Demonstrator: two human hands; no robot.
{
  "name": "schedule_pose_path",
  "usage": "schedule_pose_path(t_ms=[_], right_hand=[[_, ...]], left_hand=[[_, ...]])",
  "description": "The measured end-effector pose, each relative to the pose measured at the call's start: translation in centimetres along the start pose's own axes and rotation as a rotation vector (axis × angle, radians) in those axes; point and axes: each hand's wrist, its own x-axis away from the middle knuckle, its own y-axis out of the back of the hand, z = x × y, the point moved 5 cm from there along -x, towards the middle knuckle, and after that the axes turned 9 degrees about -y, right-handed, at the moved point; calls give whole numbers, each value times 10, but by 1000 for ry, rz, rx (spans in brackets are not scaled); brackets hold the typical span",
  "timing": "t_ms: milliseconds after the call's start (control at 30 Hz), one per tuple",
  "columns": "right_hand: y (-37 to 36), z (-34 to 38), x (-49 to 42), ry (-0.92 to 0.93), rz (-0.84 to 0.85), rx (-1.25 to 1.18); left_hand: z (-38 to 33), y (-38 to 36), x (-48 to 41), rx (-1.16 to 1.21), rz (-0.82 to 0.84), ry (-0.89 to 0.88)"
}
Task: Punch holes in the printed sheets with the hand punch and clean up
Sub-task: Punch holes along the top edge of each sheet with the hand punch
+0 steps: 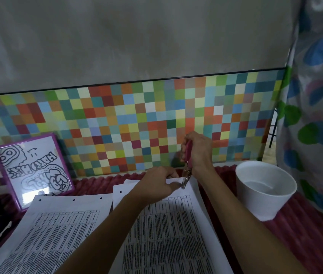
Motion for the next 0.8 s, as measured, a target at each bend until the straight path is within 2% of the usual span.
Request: schedule_pose_path(t_ms=[167, 333, 667, 800], right_hand=[[-2, 5, -4, -178, 204, -37], [-5, 10, -4, -262, 298, -82], [-5, 10, -3, -302, 318, 57], [2, 27, -3, -253, 200, 49]], left_hand=[[-2, 7, -5, -24, -17, -29], [-6, 9, -4, -75, -42, -90], [-14, 11, -2, -270, -126, -115], [-3, 9, 3, -282, -97, -69]])
